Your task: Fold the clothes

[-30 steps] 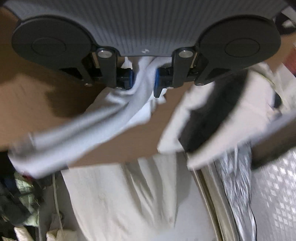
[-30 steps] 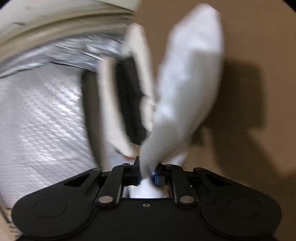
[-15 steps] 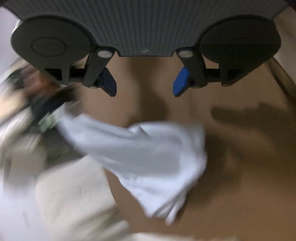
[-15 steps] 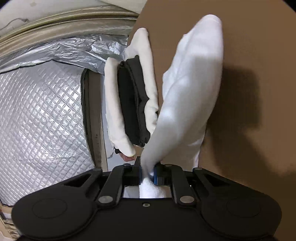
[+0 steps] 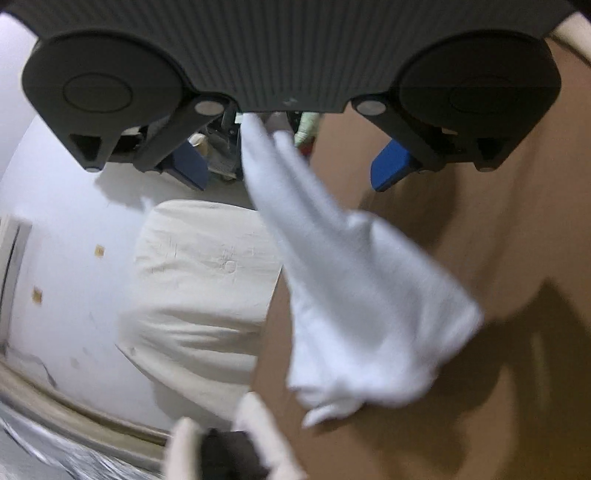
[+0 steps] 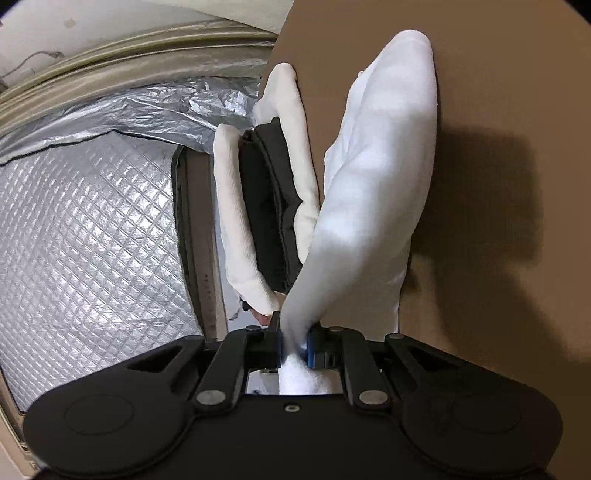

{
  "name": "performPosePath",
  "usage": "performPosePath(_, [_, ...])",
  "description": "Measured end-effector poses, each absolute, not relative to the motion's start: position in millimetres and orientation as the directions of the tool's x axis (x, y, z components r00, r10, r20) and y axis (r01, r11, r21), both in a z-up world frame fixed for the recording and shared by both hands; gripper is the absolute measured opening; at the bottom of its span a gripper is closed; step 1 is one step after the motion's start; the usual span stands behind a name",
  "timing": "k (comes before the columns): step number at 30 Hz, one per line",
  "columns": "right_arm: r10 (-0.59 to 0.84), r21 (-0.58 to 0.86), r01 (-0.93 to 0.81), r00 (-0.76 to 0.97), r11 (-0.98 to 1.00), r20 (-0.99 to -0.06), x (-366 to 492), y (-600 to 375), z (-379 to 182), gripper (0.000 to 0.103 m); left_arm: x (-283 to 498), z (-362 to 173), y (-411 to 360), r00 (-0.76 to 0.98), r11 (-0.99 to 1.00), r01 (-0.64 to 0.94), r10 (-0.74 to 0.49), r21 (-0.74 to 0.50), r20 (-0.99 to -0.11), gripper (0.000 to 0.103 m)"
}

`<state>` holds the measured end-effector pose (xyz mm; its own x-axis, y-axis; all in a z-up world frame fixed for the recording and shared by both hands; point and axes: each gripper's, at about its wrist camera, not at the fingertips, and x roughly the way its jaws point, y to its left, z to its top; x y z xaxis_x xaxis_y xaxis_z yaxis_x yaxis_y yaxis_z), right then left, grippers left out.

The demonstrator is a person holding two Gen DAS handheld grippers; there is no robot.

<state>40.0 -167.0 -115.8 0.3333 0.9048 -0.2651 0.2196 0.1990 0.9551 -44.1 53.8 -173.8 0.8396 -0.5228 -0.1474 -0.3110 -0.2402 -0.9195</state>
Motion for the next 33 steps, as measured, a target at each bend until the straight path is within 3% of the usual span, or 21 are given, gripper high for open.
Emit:
performPosePath(3, [0.909, 0.957, 0.229, 0.334, 0.178, -0.249, 39, -167, -119, 0.015, -32, -179, 36, 0.820, -0.226, -0.366, -0.538, -0.903, -0.198, 0.097])
performPosePath(7, [0.912, 0.958, 0.224, 0.328, 0.179, -0.247, 37, -170, -121, 0.016, -11, -185, 45, 0.857, -0.210, -0.382, -0.444, -0.900, -0.261, 0.097])
performPosePath(8, [0.914, 0.960, 0.218, 0.327, 0.174, -0.240, 35, -172, -122, 0.016, -5, -186, 51, 0.861, -0.184, -0.378, -0.430, -0.907, -0.271, 0.092])
performPosePath(9, [0.916, 0.962, 0.213, 0.325, 0.170, -0.233, 33, -173, -123, 0.016, 5, -178, 55, 0.846, -0.104, -0.363, -0.452, -0.926, -0.281, 0.083])
performPosePath(10, [0.918, 0.964, 0.207, 0.324, 0.165, -0.227, 32, -175, -124, 0.015, 16, -168, 59, 0.827, -0.015, -0.340, -0.480, -0.940, -0.292, 0.043])
performPosePath(11, [0.921, 0.965, 0.204, 0.321, 0.162, -0.222, 29, -177, -126, 0.015, 27, -159, 62, 0.807, 0.074, -0.313, -0.505, -0.947, -0.306, 0.024])
performPosePath(15, [0.937, 0.968, 0.219, 0.294, 0.126, -0.189, 20, -185, -130, 0.016, 51, -102, 71, 0.763, 0.424, -0.166, -0.517, -0.890, -0.389, 0.020])
performPosePath(18, [0.936, 0.971, 0.189, 0.293, 0.145, -0.197, 17, -196, -127, 0.025, 46, -86, 76, 0.758, 0.598, -0.147, -0.444, -0.788, -0.478, 0.017])
performPosePath(20, [0.911, 0.962, 0.186, 0.324, 0.202, -0.254, 9, -208, -133, 0.061, 39, -85, 66, 0.773, 0.795, -0.149, -0.278, -0.588, -0.571, 0.017])
performPosePath(22, [0.870, 0.941, 0.191, 0.365, 0.278, -0.331, 1, -221, -144, 0.063, 37, -97, 61, 0.769, 0.845, -0.169, -0.209, -0.507, -0.604, 0.015])
performPosePath(24, [0.823, 0.915, 0.228, 0.403, 0.334, -0.401, 5, -226, -160, 0.064, 42, -106, 69, 0.736, 0.774, -0.172, -0.311, -0.610, -0.602, 0.014])
performPosePath(28, [0.770, 0.886, 0.292, 0.444, 0.359, -0.458, 20, -227, -190, 0.065, 38, -100, 80, 0.759, 0.803, -0.135, -0.292, -0.580, -0.582, 0.014])
performPosePath(33, [0.710, 0.899, 0.279, 0.551, 0.338, -0.438, 57, -209, -210, 0.068, 45, -130, 109, 0.739, 0.642, -0.222, -0.380, -0.734, -0.556, 0.014])
